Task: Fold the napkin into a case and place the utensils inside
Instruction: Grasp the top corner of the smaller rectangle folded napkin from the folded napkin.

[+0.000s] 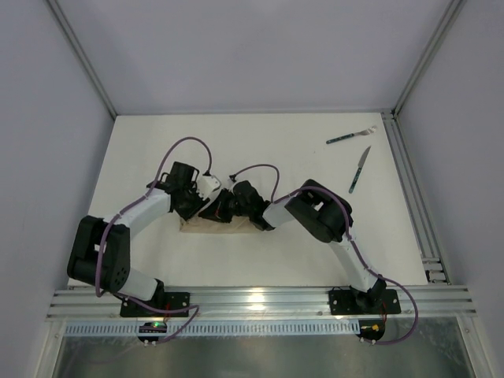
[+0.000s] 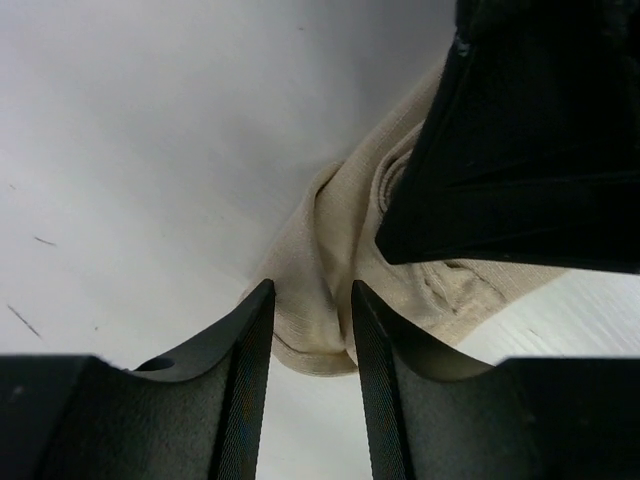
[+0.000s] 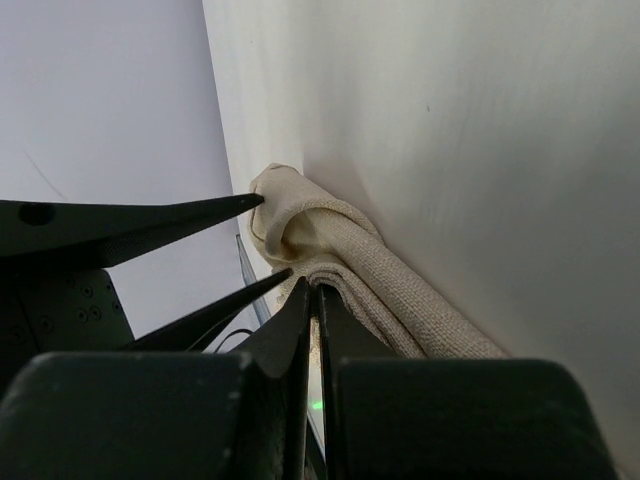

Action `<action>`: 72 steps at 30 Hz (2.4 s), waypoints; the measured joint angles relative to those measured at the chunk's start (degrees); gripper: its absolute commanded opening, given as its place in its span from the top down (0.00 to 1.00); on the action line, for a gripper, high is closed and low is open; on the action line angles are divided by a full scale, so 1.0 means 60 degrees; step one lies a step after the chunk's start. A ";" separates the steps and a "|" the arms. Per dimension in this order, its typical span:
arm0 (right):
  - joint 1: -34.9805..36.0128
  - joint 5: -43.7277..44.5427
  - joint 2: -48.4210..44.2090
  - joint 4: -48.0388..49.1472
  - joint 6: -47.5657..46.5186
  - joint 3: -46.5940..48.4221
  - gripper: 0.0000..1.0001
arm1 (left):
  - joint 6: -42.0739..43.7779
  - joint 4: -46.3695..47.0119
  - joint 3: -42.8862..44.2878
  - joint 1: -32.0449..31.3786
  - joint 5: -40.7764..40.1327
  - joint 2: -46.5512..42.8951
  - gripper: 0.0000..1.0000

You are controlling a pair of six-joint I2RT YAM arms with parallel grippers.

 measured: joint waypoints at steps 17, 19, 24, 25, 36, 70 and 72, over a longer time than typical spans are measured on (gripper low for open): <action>-0.0025 -0.0590 0.0022 0.0036 -0.0015 0.0004 0.66 | 0.0124 0.0794 -0.0404 -0.0608 -0.1443 0.0372 1.00; -0.0047 -0.0758 0.0022 0.0036 -0.0015 0.0004 0.66 | 0.0109 0.0769 -0.0404 -0.0608 -0.1424 0.0372 1.00; -0.0095 -0.1173 0.0036 0.0029 0.0000 0.0004 0.74 | 0.0051 0.0747 -0.0404 -0.0608 -0.1417 0.0372 1.00; -0.0098 -0.1264 0.0036 0.0029 0.0000 0.0004 0.87 | 0.0029 0.0743 -0.0404 -0.0608 -0.1417 0.0372 1.00; -0.0251 -0.1832 0.0761 0.0419 0.0827 0.0860 0.96 | -0.0047 0.0408 -0.0382 -0.0605 -0.0801 0.0215 1.00; -0.0361 -0.0397 0.1155 0.0372 0.1428 0.1330 0.67 | 0.0135 0.0288 0.0204 0.0153 0.0248 0.0823 1.00; -0.0426 -0.0568 0.1086 0.0321 0.1064 0.1330 0.65 | 0.0080 0.0273 0.0240 0.0532 0.0503 0.0860 1.00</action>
